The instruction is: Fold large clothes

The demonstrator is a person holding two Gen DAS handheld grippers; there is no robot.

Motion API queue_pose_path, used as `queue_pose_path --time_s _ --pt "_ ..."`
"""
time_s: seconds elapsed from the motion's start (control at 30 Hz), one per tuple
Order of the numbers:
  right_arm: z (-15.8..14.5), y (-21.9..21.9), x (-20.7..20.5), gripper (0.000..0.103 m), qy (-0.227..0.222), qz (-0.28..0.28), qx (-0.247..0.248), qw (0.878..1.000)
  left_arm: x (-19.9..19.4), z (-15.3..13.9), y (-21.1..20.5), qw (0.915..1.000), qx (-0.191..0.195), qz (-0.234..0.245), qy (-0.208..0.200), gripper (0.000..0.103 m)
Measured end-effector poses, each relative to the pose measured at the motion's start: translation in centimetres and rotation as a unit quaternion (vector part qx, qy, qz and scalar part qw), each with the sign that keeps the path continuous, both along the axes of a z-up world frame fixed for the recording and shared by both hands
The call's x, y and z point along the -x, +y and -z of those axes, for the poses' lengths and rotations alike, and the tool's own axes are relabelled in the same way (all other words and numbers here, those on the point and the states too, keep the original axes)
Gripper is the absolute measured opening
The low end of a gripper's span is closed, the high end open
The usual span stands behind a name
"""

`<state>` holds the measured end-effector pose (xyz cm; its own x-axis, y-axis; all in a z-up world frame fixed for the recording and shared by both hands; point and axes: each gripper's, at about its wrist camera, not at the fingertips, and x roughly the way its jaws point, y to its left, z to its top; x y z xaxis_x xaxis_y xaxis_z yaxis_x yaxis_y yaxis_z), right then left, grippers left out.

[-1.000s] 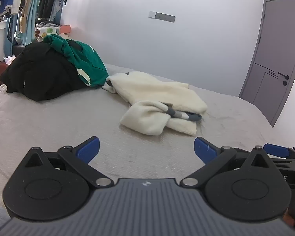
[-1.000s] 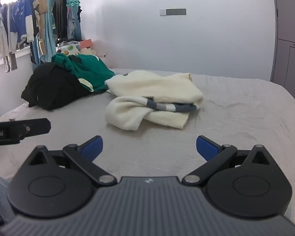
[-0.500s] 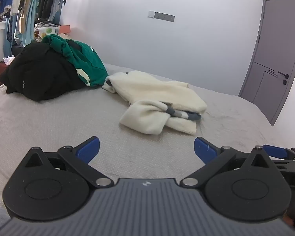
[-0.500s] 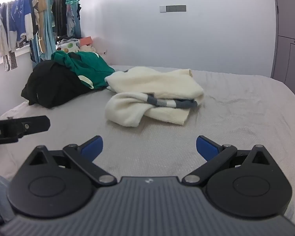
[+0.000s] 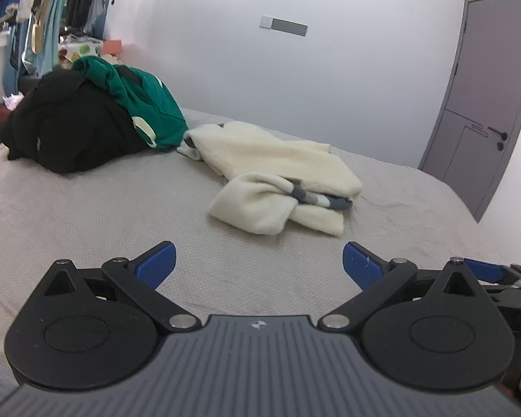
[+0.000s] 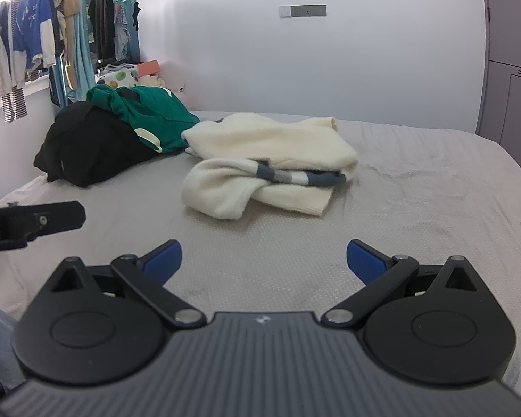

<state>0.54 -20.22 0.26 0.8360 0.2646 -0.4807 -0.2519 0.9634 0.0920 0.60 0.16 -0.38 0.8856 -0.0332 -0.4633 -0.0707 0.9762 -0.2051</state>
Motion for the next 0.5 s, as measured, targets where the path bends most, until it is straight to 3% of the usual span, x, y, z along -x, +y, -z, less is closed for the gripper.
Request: queue_pose_path --time_s 0.5 --pt "-0.08 0.06 -0.09 0.103 -0.001 0.003 0.001 1.0 0.2 -0.01 -0.39 0.9999 -0.013 0.002 0.0 0.103"
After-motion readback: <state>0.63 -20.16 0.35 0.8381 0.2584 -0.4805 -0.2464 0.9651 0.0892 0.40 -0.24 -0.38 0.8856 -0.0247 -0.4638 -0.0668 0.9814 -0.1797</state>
